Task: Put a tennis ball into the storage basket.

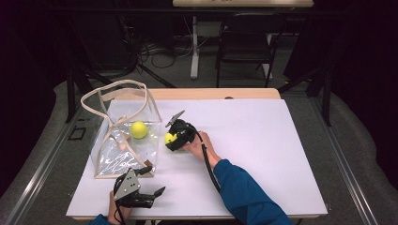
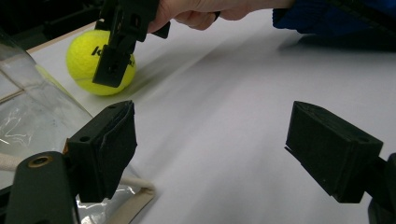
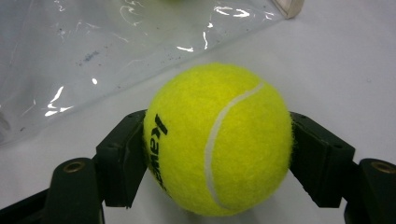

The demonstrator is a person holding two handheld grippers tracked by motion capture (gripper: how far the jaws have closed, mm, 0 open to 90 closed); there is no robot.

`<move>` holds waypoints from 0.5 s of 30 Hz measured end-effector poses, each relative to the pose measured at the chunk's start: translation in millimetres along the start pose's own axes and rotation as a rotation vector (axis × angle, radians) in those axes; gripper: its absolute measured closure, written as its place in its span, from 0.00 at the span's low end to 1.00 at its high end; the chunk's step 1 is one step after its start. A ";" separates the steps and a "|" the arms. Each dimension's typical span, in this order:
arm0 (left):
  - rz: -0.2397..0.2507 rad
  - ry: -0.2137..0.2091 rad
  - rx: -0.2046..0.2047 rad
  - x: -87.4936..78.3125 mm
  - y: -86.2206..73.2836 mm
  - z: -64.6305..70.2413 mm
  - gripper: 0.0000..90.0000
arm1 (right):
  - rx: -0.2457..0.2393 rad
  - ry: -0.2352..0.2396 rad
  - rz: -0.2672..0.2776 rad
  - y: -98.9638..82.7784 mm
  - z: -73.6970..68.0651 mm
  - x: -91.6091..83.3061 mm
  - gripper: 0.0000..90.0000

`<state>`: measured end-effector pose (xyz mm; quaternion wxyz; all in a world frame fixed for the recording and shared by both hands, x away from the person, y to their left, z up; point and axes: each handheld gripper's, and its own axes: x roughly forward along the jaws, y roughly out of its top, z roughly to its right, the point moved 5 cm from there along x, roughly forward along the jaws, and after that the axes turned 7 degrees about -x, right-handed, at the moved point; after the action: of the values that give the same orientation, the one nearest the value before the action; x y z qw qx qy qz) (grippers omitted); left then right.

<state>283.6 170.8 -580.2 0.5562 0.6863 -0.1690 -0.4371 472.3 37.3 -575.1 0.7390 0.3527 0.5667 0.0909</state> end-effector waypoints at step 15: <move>0.000 -0.003 -0.003 -0.8 0.1 -0.2 0.18 | 0.015 0.005 0.018 0.0 2.2 -5.8 0.30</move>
<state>283.3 171.5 -579.8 0.5569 0.6849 -0.1691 -0.4385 472.3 33.2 -570.3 0.7342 0.3629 0.5660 0.0942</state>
